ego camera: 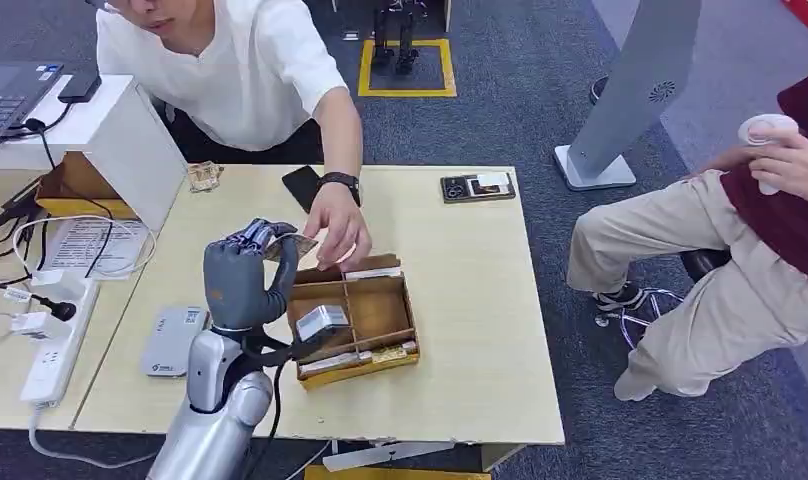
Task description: Pass the card to the sensor for recognition and then transmit it.
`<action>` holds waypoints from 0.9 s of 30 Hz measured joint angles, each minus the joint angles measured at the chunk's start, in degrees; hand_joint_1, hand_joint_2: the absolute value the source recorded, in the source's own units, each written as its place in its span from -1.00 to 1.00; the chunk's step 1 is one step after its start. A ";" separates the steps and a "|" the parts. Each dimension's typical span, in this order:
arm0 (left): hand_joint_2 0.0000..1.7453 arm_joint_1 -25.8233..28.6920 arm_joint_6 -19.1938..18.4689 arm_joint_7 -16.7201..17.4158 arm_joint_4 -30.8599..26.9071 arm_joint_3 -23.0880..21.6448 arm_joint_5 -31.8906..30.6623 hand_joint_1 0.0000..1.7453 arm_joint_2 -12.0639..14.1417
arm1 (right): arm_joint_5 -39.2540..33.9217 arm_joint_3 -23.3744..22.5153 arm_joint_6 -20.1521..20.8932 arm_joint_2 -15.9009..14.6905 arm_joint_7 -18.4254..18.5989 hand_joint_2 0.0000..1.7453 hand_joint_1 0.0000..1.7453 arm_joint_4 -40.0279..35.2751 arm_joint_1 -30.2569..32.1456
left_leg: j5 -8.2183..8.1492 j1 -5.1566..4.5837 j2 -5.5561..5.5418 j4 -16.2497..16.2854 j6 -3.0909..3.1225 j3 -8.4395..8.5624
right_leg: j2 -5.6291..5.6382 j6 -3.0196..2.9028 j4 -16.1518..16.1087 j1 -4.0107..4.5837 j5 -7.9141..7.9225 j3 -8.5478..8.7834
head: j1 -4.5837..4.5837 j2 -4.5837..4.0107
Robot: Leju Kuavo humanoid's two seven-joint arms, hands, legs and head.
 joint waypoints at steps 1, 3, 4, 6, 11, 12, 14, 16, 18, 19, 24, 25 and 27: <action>1.00 -0.41 0.00 0.36 0.33 0.13 -0.02 1.00 -0.18 | 0.00 0.00 -0.02 0.00 0.00 1.00 -1.00 0.04 0.01 | 0.00 0.00 0.00 0.00 0.00 0.00 | 0.00 0.00 0.00 0.00 0.00 0.00 | 0.02 0.00; 1.00 -1.08 0.00 0.64 0.96 0.35 0.02 1.00 -0.40 | 0.02 0.00 -0.02 0.00 0.04 1.00 -1.00 0.09 -0.01 | 0.00 0.00 -0.01 0.00 0.00 0.00 | -0.01 0.00 0.00 0.00 0.00 0.00 | 0.02 0.00; 1.00 -1.45 0.00 0.90 1.31 0.37 0.29 1.00 -0.42 | 0.06 0.02 -0.02 0.02 0.04 1.00 -1.00 0.11 -0.03 | 0.00 0.00 -0.01 0.00 0.00 0.00 | -0.01 0.00 0.00 0.01 0.00 0.00 | 0.00 0.00; 1.00 -2.13 0.00 1.16 2.07 0.37 1.66 -1.00 -0.70 | 0.13 0.07 -0.02 0.02 0.04 1.00 -1.00 0.15 -0.05 | 0.00 0.00 -0.01 0.00 0.00 0.00 | -0.01 0.00 0.00 0.01 0.00 0.00 | 0.00 0.00; 1.00 -2.61 0.00 0.73 3.04 0.37 3.50 -1.00 -1.38 | 0.15 0.24 -0.02 0.02 0.20 1.00 -1.00 0.31 -0.19 | 0.00 0.00 0.00 0.00 0.00 0.00 | 0.01 0.00 0.00 0.00 0.00 -0.01 | 0.02 0.00; 1.00 -2.60 0.00 0.59 3.13 0.37 3.52 -1.00 -1.51 | 0.13 0.29 -0.04 0.02 0.22 1.00 -1.00 0.31 -0.25 | 0.00 0.00 0.00 0.00 0.00 0.00 | 0.01 0.00 0.00 0.00 0.00 -0.01 | 0.00 0.00; 1.00 -2.60 0.00 0.35 3.28 0.37 3.78 -1.00 -1.73 | 0.13 0.37 -0.11 0.04 0.22 1.00 -1.00 0.35 -0.27 | 0.00 0.00 0.01 0.00 0.00 0.00 | 0.01 0.00 0.00 0.00 0.00 -0.01 | 0.02 0.00; 1.00 -2.60 0.00 0.18 3.45 0.37 3.91 -1.00 -1.80 | 0.13 0.42 -0.15 0.07 0.26 1.00 -1.00 0.37 -0.27 | 0.00 0.00 0.01 0.00 0.00 0.00 | 0.01 0.00 0.00 0.00 0.00 -0.01 | 0.00 0.00; 1.00 -2.59 0.00 -0.04 3.56 0.37 4.13 -1.00 -1.82 | 0.13 0.42 -0.17 0.09 0.26 1.00 -1.00 0.37 -0.27 | 0.00 0.00 0.01 0.00 0.00 0.00 | 0.01 0.00 0.00 0.00 0.00 -0.01 | 0.02 0.00; 1.00 -2.59 0.02 -0.17 3.58 0.37 4.48 -1.00 -1.91 | 0.13 0.42 -0.17 0.09 0.26 1.00 -1.00 0.37 -0.28 | 0.00 0.00 0.01 0.00 0.00 0.00 | 0.01 0.00 0.00 0.00 0.00 -0.01 | 0.00 0.00; 1.00 -2.48 0.02 -0.94 3.58 0.37 4.79 -1.00 -2.23 | 0.09 0.44 -0.20 0.17 0.26 1.00 -1.00 0.37 -0.27 | 0.00 0.00 0.01 0.00 0.00 0.00 | 0.01 0.00 0.00 0.00 0.00 0.00 | 0.00 0.00; 1.00 -2.38 0.02 -1.11 3.61 0.37 4.83 -1.00 -2.23 | 0.04 0.44 -0.20 0.17 0.37 1.00 -1.00 0.39 -0.27 | 0.00 0.00 0.00 0.00 0.00 0.00 | 0.01 0.00 0.00 0.00 0.00 0.00 | 0.00 0.00; 1.00 -2.08 0.02 -1.68 3.58 0.37 5.07 -1.00 -2.26 | -0.02 0.44 -0.24 0.20 0.50 1.00 -1.00 0.39 -0.27 | 0.00 0.00 0.00 0.00 0.00 0.00 | 0.01 0.00 0.00 0.00 0.00 0.00 | 0.02 0.00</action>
